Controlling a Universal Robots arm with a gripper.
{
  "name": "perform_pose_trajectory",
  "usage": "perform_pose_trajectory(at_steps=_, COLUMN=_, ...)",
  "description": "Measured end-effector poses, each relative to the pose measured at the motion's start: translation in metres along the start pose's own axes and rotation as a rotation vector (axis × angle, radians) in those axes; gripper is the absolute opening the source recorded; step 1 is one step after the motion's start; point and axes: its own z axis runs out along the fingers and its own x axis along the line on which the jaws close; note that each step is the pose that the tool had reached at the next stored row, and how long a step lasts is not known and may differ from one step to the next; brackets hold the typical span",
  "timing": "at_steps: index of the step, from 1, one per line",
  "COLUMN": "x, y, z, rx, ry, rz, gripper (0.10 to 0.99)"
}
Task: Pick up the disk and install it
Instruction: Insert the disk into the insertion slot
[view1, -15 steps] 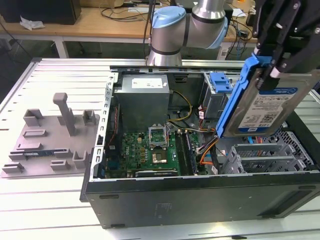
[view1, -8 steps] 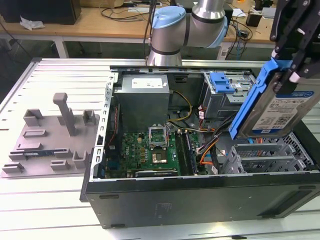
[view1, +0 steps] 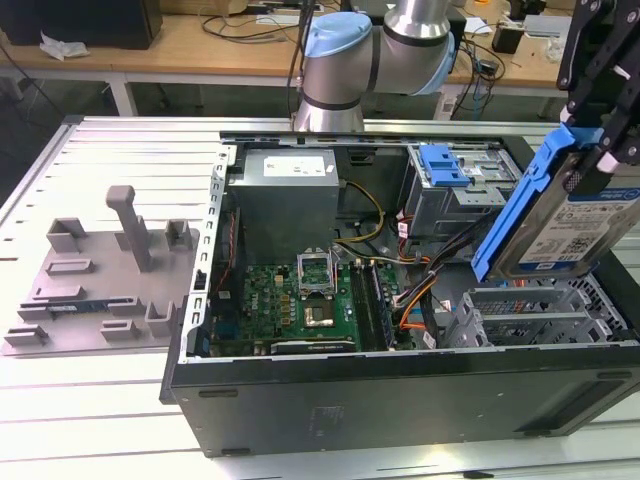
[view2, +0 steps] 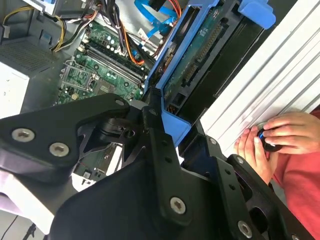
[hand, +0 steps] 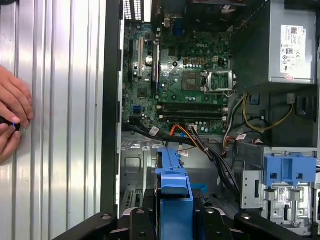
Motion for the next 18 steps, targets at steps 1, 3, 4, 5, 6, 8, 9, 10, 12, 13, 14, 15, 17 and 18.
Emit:
perform_pose_trajectory(at_steps=1, x=0.0001, y=-0.0003, z=0.0006, rx=0.002, ry=0.0002, rz=0.000, gripper=0.369)
perform_pose_trajectory(at_steps=3, x=0.0002, y=-0.0006, z=0.0027, rx=0.004, ry=0.0001, rz=0.006, gripper=0.369)
perform_pose_trajectory(at_steps=4, x=0.0003, y=-0.0007, z=0.0032, rx=0.005, ry=0.0001, rz=0.011, gripper=0.369)
perform_pose_trajectory(at_steps=5, x=0.0003, y=-0.0008, z=0.0039, rx=0.005, ry=0.0000, rz=0.022, gripper=0.369)
perform_pose_trajectory(at_steps=6, x=0.0003, y=-0.0009, z=0.0042, rx=0.006, ry=-0.0001, rz=0.030, gripper=0.369)
perform_pose_trajectory(at_steps=8, x=0.0004, y=-0.0010, z=0.0052, rx=0.007, ry=-0.0003, rz=0.050, gripper=0.369)
perform_pose_trajectory(at_steps=9, x=0.0004, y=-0.0010, z=0.0054, rx=0.007, ry=-0.0004, rz=0.056, gripper=0.369)
perform_pose_trajectory(at_steps=10, x=0.0004, y=-0.0011, z=0.0055, rx=0.007, ry=-0.0003, rz=0.059, gripper=0.369)
perform_pose_trajectory(at_steps=12, x=0.0004, y=-0.0010, z=0.0056, rx=0.007, ry=-0.0004, rz=0.059, gripper=0.369)
perform_pose_trajectory(at_steps=13, x=0.0004, y=-0.0010, z=0.0056, rx=0.007, ry=-0.0005, rz=0.059, gripper=0.369)
perform_pose_trajectory(at_steps=14, x=0.0004, y=-0.0010, z=0.0056, rx=0.007, ry=-0.0005, rz=0.059, gripper=0.369)
perform_pose_trajectory(at_steps=15, x=0.0004, y=-0.0010, z=0.0056, rx=0.007, ry=-0.0006, rz=0.059, gripper=0.369)
perform_pose_trajectory(at_steps=17, x=0.0005, y=-0.0010, z=0.0056, rx=0.007, ry=-0.0005, rz=0.059, gripper=0.369)
perform_pose_trajectory(at_steps=18, x=0.0005, y=-0.0011, z=0.0056, rx=0.007, ry=-0.0005, rz=0.059, gripper=0.369)
